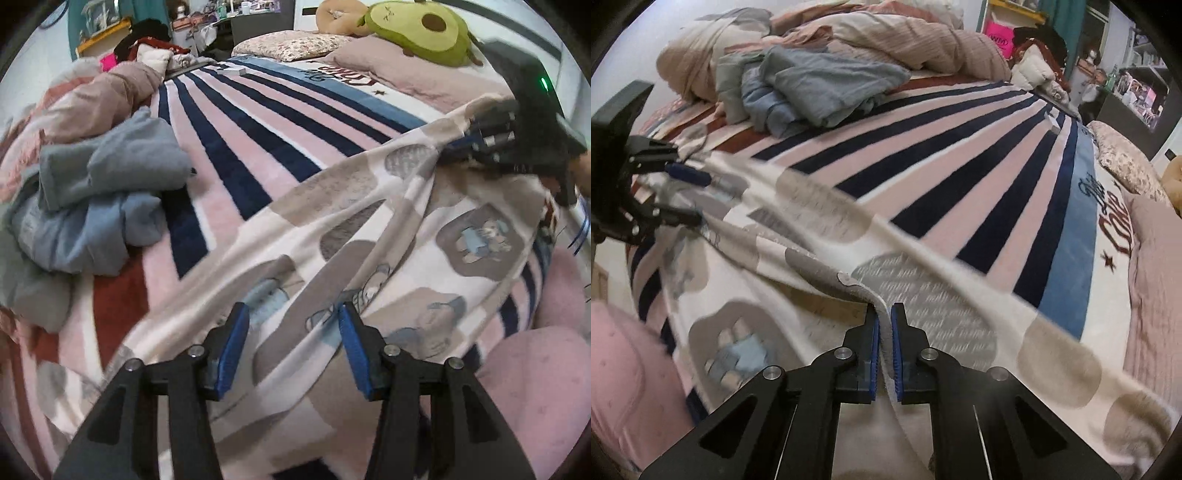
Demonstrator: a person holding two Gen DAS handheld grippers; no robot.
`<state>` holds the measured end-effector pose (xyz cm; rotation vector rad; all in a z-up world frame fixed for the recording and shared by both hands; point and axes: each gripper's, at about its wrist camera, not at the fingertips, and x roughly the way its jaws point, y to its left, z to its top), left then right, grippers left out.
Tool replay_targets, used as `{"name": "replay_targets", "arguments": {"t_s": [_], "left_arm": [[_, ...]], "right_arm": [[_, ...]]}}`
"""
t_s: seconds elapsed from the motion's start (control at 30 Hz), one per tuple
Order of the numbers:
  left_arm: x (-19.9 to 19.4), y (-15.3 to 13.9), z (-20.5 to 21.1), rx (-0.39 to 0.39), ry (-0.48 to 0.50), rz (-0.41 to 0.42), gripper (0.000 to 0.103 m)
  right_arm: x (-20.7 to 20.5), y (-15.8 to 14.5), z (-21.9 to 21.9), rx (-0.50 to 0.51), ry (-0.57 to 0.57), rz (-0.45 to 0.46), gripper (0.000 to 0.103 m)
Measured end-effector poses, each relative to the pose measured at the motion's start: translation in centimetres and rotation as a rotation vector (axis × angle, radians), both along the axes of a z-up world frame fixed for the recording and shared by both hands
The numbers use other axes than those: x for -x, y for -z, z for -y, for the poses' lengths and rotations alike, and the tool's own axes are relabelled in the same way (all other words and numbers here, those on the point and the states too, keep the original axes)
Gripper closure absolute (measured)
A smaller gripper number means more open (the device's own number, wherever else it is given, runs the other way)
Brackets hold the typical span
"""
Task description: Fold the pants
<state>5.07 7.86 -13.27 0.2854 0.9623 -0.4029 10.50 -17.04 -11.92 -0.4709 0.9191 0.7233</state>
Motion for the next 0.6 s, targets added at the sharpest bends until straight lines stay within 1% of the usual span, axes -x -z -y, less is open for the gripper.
{"name": "replay_targets", "arguments": {"t_s": [0.03,0.1,0.13,0.23,0.33,0.37,0.4,0.43,0.47,0.5,0.57,0.6], "left_arm": [[-0.2,0.2,0.0,-0.01,0.017,-0.008,0.076],[-1.0,0.6,-0.4,-0.026,0.023,-0.023,0.089],[-1.3,0.7,-0.7,-0.032,0.018,-0.021,0.091],[-2.7,0.7,-1.7,-0.032,-0.004,-0.012,0.092],[-4.7,0.6,-2.8,-0.026,-0.054,0.01,0.092],[-5.2,0.8,-3.0,-0.032,-0.063,0.011,0.092],[-5.7,1.1,-3.2,-0.049,-0.077,0.01,0.092],[-6.3,1.5,-3.5,-0.085,-0.105,0.01,0.092],[-6.8,1.7,-3.6,-0.102,-0.122,0.012,0.092],[-7.0,1.8,-3.8,-0.101,-0.134,0.014,0.092],[-7.0,0.9,-4.7,-0.061,-0.162,0.02,0.092],[-6.5,0.2,-5.1,-0.039,-0.167,0.027,0.09]], "right_arm": [[-0.6,-0.1,-0.2,0.002,0.005,0.004,0.102],[-1.5,-0.3,-0.8,0.008,0.008,0.013,0.102],[-2.0,-0.3,-1.1,0.009,0.009,0.019,0.102],[-3.5,0.0,-2.2,0.027,0.009,0.025,0.102],[-4.9,1.3,-2.5,0.055,0.025,-0.016,0.099],[-5.4,1.9,-2.6,0.065,0.034,-0.029,0.094],[-5.7,2.5,-2.5,0.076,0.04,-0.052,0.087],[-5.9,2.7,-2.3,0.075,0.051,-0.059,0.083],[-6.0,2.6,-1.9,0.064,0.062,-0.061,0.075],[-6.0,2.2,-1.3,0.047,0.081,-0.066,0.07],[-5.9,0.8,0.6,0.002,0.115,-0.079,0.07],[-5.5,-0.4,2.2,-0.02,0.134,-0.083,0.069]]}}
